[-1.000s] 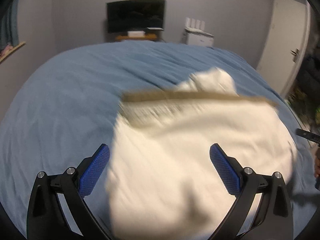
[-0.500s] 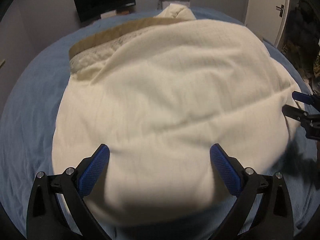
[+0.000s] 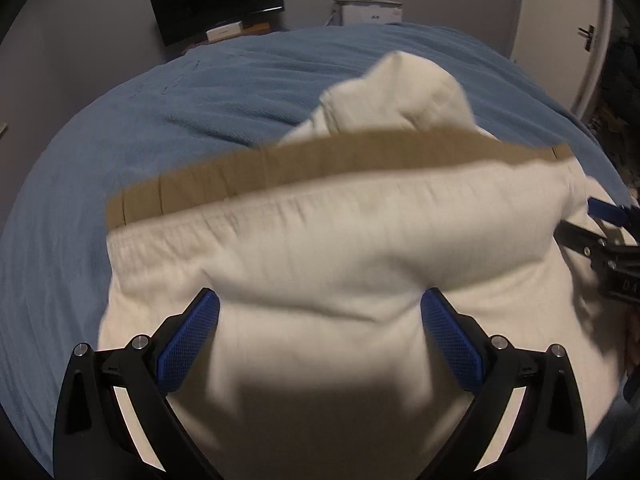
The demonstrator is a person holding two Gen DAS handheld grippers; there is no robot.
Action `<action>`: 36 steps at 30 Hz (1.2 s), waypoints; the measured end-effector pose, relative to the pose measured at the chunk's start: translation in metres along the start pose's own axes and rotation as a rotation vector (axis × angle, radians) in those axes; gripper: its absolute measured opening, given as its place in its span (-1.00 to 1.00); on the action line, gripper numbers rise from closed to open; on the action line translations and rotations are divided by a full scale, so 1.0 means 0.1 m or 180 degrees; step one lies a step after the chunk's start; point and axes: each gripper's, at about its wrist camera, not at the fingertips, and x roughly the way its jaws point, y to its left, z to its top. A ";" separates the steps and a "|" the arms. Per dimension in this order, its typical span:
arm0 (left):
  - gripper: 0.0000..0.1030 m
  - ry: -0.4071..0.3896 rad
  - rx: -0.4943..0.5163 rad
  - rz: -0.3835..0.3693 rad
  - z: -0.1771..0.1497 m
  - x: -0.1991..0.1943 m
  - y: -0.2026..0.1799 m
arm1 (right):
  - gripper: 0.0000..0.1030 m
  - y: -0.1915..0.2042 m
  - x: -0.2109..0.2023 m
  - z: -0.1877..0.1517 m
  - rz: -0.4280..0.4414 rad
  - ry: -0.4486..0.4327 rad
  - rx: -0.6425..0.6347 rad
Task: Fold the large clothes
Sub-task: 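Press the folded jacket flat with both open grippers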
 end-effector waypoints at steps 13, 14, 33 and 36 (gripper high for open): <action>0.91 0.0416 -0.0444 -0.0226 0.23 0.58 0.33 | 0.85 -0.26 0.65 0.26 0.0167 0.0528 0.0410; 0.91 0.0423 -0.0428 -0.0215 0.23 0.61 0.33 | 0.85 -0.25 0.68 0.27 0.0144 0.0540 0.0395; 0.92 0.0575 -0.0286 -0.0071 0.31 0.94 0.19 | 0.88 -0.04 1.12 0.44 -0.0080 0.0752 0.0237; 0.92 0.0571 -0.0291 -0.0076 0.30 0.95 0.18 | 0.88 -0.01 1.11 0.41 -0.0079 0.0748 0.0239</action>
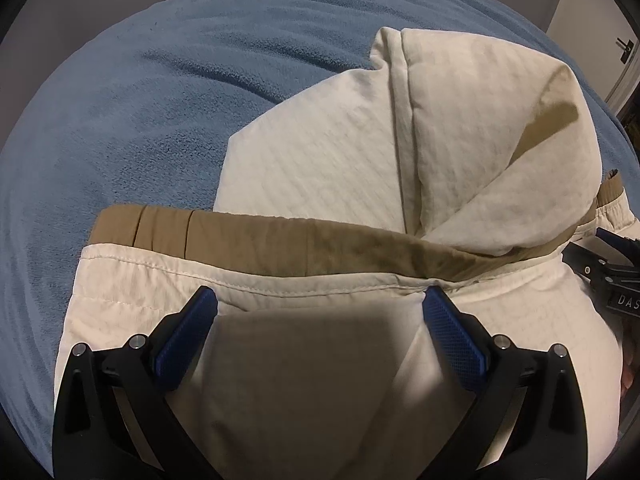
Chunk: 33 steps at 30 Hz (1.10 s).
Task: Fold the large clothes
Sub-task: 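Press the folded jacket flat with both open grippers, then smooth the folded jacket edges with both open grippers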
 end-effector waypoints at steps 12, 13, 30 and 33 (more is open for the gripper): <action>0.91 -0.0245 -0.0027 -0.0054 -0.16 -0.03 0.25 | 0.88 -0.09 -0.11 -0.25 0.0017 -0.0228 0.0006; 0.91 -0.0295 -0.0025 -0.0043 -0.20 -0.07 0.26 | 0.87 -0.10 -0.12 -0.29 0.0024 -0.0274 0.0008; 0.89 -0.0478 -0.0273 0.0049 -0.80 -0.65 1.10 | 0.87 -1.10 -0.88 -0.87 -0.0197 -0.0546 0.0024; 0.90 -0.0473 -0.0298 0.0075 -0.78 -0.55 1.08 | 0.87 -1.39 -0.68 -0.89 0.0020 -0.0364 0.0356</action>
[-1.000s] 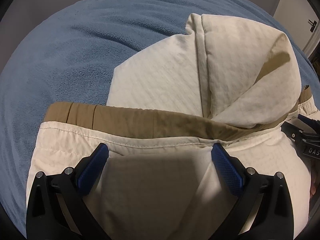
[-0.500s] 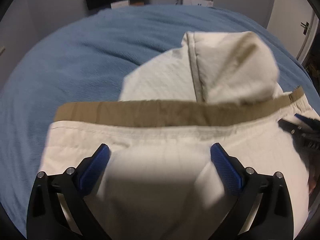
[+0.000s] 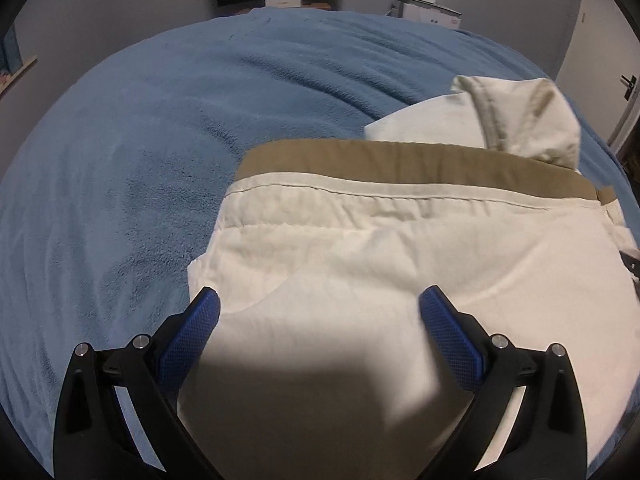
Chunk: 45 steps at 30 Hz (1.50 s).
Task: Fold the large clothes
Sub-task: 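Smooth the folded jacket edges with both open grippers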
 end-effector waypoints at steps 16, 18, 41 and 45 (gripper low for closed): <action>0.87 -0.0335 0.0196 0.0030 -0.34 -0.88 -0.44 | 0.88 0.37 -0.72 -0.39 -0.0048 -0.0548 -0.0182; 0.87 -0.0312 0.0233 -0.0135 -0.50 -1.07 -0.58 | 0.88 0.58 -0.94 -0.61 0.0117 -0.0648 -0.0366; 0.87 0.0076 0.0236 -0.0024 -1.28 -1.08 -0.79 | 0.88 0.32 -0.80 -1.00 -0.0308 -0.0161 -0.0454; 0.88 -0.0455 0.0205 0.0040 -1.15 -1.37 -0.59 | 0.88 0.33 -0.95 -0.90 -0.0091 -0.0427 -0.0561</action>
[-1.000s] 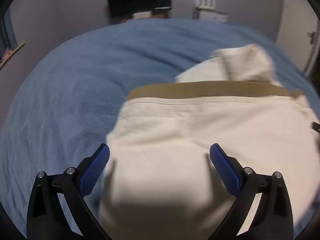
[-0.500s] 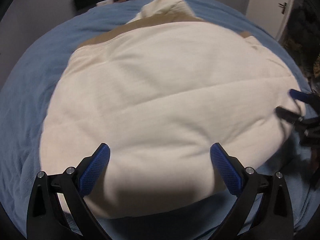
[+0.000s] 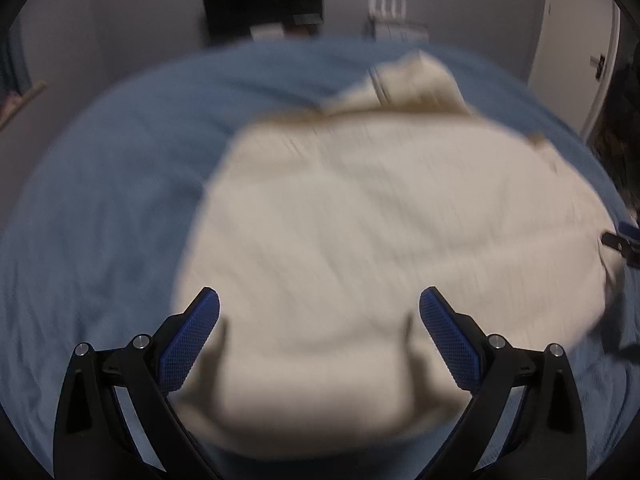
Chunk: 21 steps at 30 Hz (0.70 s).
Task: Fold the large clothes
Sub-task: 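Smooth the folded jacket edges with both open grippers, then move both grippers to the side edge of the folded jacket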
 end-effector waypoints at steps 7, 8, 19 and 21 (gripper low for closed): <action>0.88 0.0111 -0.0382 0.0175 0.29 0.42 0.79 | 0.88 -0.20 0.18 0.40 -0.0098 -0.0058 -0.0187; 0.87 0.0175 -0.0410 0.0182 0.30 0.52 0.86 | 0.88 -0.24 0.23 0.48 -0.0096 -0.0030 -0.0167; 0.62 0.0425 -0.0129 -0.0555 0.43 1.13 0.93 | 0.87 -0.47 0.82 0.74 0.0172 0.0171 -0.0179; 0.60 0.0418 -0.0114 -0.0651 0.45 1.17 0.94 | 0.87 -0.52 0.88 0.74 0.0299 0.0204 -0.0099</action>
